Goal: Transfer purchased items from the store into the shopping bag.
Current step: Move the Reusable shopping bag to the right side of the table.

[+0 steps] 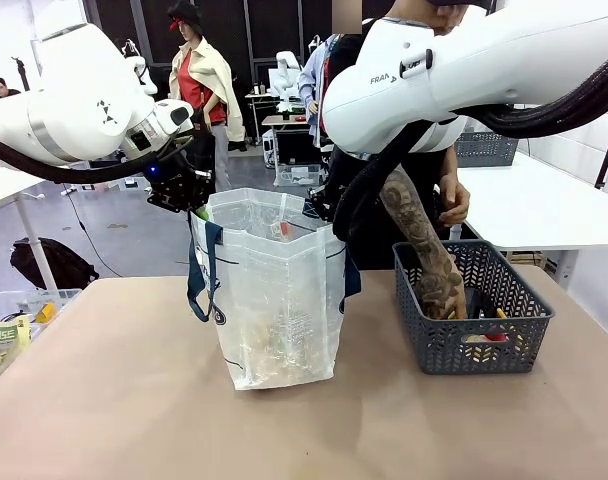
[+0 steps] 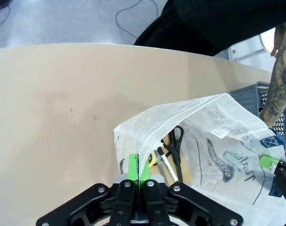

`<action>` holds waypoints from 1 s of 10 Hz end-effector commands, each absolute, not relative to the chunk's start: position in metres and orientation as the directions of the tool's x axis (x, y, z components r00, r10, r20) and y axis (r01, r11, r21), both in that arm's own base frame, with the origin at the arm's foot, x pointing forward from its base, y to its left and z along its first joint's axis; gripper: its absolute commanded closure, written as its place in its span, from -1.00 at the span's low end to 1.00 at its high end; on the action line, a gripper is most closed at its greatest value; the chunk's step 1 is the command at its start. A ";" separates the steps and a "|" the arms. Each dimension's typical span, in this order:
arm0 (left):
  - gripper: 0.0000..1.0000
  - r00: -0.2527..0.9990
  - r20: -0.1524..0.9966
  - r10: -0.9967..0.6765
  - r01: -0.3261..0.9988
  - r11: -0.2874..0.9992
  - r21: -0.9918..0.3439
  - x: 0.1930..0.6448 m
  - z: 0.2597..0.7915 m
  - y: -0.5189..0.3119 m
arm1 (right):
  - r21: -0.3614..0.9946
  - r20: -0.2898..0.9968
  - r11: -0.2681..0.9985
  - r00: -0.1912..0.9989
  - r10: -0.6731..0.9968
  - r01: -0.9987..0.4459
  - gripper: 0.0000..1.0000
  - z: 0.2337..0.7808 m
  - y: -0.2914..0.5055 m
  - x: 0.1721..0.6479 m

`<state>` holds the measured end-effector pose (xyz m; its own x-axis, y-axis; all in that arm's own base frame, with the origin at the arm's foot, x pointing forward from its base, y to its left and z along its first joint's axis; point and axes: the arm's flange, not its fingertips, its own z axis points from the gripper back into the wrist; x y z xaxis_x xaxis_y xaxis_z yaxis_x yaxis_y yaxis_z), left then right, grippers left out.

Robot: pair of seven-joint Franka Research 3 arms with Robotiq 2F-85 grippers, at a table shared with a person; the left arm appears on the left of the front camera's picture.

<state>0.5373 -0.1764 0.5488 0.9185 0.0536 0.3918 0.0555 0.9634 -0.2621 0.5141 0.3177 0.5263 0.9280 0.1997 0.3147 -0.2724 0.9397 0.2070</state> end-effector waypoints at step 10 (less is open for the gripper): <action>1.00 0.915 0.397 0.072 0.040 0.963 -0.267 0.533 0.551 -0.174 | 0.221 0.313 0.940 0.932 0.184 -0.260 1.00 0.525 0.314 0.511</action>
<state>0.5373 -0.1764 0.5488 0.9185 0.0536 0.3918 0.0555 0.9634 -0.2621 0.5141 0.3177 0.5263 0.9280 0.1997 0.3147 -0.2724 0.9397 0.2070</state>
